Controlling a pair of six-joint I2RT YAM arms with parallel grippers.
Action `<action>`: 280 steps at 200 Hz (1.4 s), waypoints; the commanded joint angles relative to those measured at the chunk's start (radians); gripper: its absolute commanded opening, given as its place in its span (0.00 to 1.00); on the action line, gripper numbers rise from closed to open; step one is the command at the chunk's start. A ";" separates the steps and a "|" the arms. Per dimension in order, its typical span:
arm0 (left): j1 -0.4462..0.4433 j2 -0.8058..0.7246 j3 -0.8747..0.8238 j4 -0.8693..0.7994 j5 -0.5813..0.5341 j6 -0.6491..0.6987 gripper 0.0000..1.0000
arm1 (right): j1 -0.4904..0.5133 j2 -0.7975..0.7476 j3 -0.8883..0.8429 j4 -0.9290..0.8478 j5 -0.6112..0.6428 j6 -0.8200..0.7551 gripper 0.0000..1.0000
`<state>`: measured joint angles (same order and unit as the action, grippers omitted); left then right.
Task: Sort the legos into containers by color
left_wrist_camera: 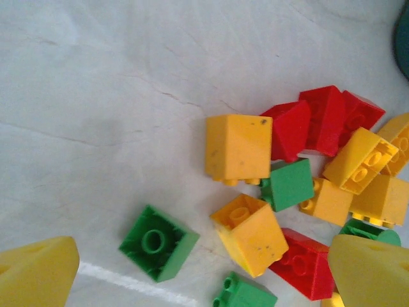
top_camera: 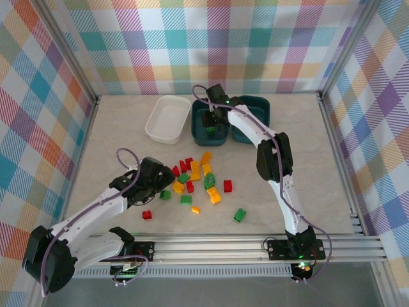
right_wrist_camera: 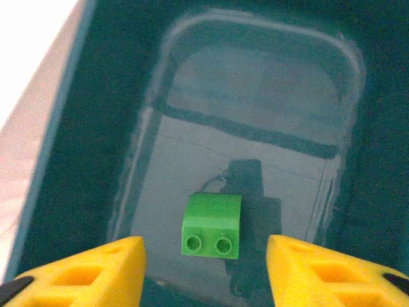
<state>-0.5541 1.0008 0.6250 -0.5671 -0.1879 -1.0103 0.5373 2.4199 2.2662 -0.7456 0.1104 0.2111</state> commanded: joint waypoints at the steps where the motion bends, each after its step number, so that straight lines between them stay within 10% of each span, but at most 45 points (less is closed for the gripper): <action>1: -0.001 -0.076 -0.036 -0.154 -0.063 -0.059 1.00 | 0.008 -0.091 -0.030 -0.019 -0.005 -0.010 0.56; 111: -0.007 -0.086 -0.168 -0.307 0.010 -0.081 0.96 | 0.078 -0.699 -0.919 0.351 -0.059 0.141 0.66; 280: -0.013 0.001 -0.191 -0.149 0.057 0.054 0.41 | 0.078 -0.880 -1.256 0.442 -0.004 0.175 0.57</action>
<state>-0.5613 0.9947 0.4339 -0.7197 -0.1452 -0.9745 0.6159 1.5753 1.0393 -0.3508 0.0906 0.3817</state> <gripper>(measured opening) 0.440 0.573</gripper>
